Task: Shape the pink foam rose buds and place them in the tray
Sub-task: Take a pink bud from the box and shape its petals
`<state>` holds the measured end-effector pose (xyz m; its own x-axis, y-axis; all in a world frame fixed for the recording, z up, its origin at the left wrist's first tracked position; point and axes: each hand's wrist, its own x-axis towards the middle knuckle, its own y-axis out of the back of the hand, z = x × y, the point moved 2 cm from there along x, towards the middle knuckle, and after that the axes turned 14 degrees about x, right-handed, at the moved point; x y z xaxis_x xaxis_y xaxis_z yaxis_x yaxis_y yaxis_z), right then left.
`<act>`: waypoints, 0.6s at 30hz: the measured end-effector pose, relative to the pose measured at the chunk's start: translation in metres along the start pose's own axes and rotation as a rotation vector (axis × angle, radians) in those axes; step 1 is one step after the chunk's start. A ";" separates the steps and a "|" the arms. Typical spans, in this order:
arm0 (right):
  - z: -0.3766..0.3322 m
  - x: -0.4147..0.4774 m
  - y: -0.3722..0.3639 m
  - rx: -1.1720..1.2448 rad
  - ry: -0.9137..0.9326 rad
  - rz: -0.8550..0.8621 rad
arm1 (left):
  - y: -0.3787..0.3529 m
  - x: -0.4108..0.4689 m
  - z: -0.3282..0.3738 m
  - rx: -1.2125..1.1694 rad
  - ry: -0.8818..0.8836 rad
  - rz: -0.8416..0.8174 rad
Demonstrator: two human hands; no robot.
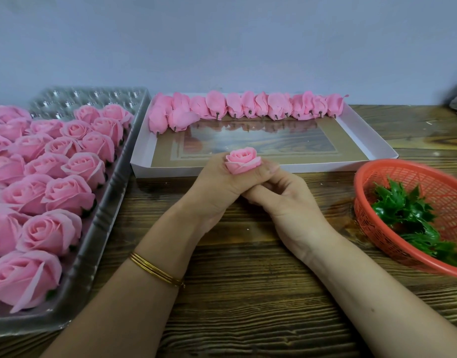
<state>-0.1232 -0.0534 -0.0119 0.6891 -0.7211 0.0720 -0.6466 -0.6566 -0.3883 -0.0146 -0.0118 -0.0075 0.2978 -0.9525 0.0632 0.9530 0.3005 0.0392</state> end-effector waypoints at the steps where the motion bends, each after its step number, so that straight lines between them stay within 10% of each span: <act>1: 0.000 0.000 0.001 0.015 -0.012 -0.012 | -0.001 0.000 0.000 0.005 -0.004 0.016; 18: -0.009 -0.001 0.009 0.094 0.034 0.261 | -0.008 -0.002 0.001 0.449 -0.182 0.148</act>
<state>-0.1320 -0.0604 -0.0073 0.4908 -0.8712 -0.0111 -0.7662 -0.4256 -0.4816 -0.0227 -0.0119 -0.0071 0.3753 -0.8863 0.2715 0.7710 0.4610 0.4393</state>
